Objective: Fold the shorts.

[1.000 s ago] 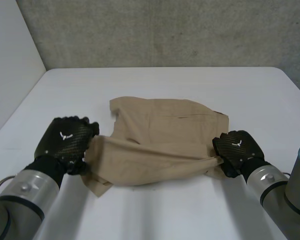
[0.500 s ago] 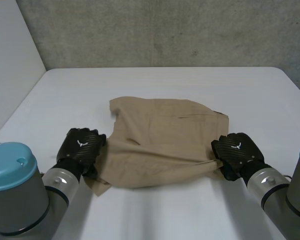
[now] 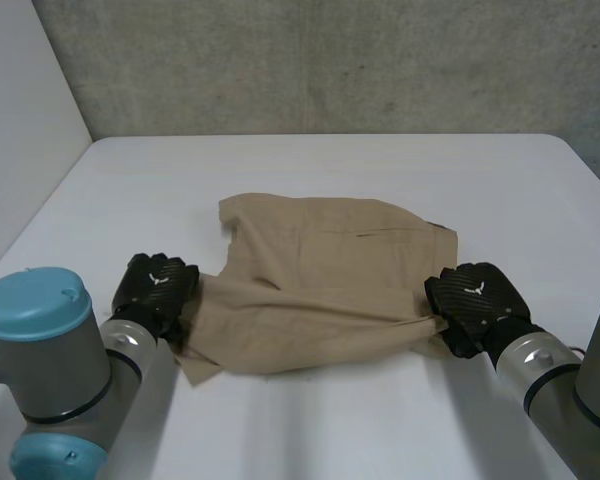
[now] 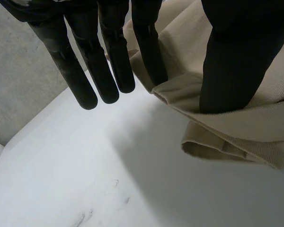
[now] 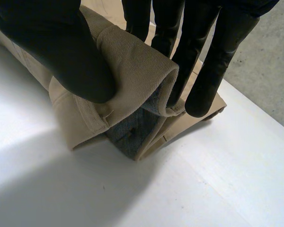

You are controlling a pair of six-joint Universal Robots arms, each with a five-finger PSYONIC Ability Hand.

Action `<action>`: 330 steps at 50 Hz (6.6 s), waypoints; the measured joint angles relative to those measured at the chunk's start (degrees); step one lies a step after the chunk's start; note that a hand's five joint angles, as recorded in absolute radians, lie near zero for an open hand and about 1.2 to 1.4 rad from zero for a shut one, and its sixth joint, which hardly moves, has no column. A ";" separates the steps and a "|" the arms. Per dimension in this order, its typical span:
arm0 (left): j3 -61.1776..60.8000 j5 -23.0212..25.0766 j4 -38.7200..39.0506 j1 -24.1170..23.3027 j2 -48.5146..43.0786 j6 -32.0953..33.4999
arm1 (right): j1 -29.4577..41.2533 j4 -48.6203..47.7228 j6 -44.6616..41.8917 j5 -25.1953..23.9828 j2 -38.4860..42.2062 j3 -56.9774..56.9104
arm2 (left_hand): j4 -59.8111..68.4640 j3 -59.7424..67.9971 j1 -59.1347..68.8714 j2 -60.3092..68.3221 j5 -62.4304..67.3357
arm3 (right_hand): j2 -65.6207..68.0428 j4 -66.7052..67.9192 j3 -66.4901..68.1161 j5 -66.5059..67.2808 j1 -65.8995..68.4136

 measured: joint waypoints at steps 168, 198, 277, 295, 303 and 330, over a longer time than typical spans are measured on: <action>-8.85 -3.43 -34.51 -4.89 22.01 -10.70 | 0.92 35.38 -20.70 2.78 2.30 -13.36 | 27.69 27.03 23.10 27.53 24.67 | 0.38 0.20 0.23 1.46 1.66; 16.63 5.66 -10.39 -6.76 4.52 6.99 | -2.95 32.19 -27.09 1.22 0.27 -8.69 | -29.03 -28.62 -28.98 -28.95 -27.68 | 0.38 0.20 0.23 1.46 1.66; 51.27 10.36 -29.59 2.35 -27.79 3.21 | -3.35 28.21 -23.46 1.30 0.81 -8.62 | -5.72 -5.97 -5.43 -5.71 -5.24 | 0.38 0.20 0.23 1.46 1.66; 50.08 7.28 -33.48 3.86 -26.49 3.41 | -3.16 28.20 -23.47 1.29 0.81 -8.59 | 27.39 26.73 24.13 27.21 25.27 | 0.38 0.20 0.23 1.46 1.66; 46.40 3.40 -33.37 5.02 -24.49 4.38 | -3.19 28.21 -23.47 1.29 0.81 -8.55 | 27.40 26.73 24.13 27.30 25.27 | 0.38 0.20 0.23 1.46 1.66; 38.28 3.22 -32.96 5.67 -15.81 5.58 | -3.07 28.19 -23.46 1.35 0.73 -8.39 | 24.99 24.88 23.91 24.99 25.05 | 0.38 0.20 0.23 1.46 1.66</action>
